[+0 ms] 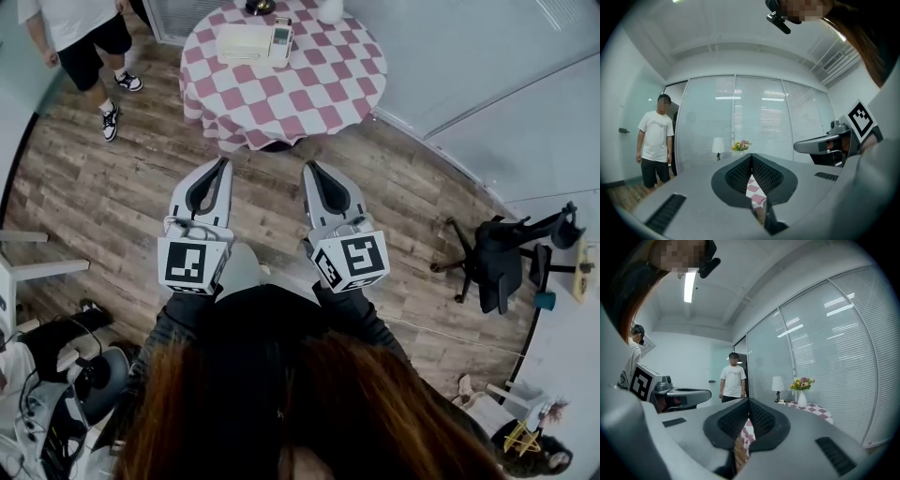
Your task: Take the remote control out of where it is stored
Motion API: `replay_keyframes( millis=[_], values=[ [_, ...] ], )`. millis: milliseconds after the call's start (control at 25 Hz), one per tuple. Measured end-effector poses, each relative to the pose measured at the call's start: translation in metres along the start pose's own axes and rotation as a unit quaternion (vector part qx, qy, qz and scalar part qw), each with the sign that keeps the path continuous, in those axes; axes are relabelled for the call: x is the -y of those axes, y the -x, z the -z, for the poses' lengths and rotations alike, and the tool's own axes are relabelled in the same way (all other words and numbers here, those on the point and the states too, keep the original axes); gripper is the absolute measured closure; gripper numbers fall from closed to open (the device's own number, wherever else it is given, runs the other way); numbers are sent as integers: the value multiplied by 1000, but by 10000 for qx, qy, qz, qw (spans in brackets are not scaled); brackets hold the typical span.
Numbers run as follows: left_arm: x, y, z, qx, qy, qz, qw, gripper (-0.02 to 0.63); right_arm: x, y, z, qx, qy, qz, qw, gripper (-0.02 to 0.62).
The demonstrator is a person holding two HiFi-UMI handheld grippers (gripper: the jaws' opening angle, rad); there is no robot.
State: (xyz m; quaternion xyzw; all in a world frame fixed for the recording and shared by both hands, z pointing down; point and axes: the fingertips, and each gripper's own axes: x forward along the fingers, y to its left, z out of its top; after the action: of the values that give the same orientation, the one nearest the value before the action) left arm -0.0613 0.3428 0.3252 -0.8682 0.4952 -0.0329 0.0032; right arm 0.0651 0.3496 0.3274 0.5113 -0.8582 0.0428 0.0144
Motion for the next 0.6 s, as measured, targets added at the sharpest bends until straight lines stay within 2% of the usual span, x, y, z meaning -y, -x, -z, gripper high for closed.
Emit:
replay_keyframes(
  millis=[320, 600],
  values=[
    [-15, -25, 6, -5, 75, -5, 10000, 597, 15, -18, 6, -79, -50, 49, 9999, 580],
    [-46, -76, 11, 18, 66, 216, 9997, 597, 35, -70, 8, -97, -22, 191, 9998, 581]
  ],
)
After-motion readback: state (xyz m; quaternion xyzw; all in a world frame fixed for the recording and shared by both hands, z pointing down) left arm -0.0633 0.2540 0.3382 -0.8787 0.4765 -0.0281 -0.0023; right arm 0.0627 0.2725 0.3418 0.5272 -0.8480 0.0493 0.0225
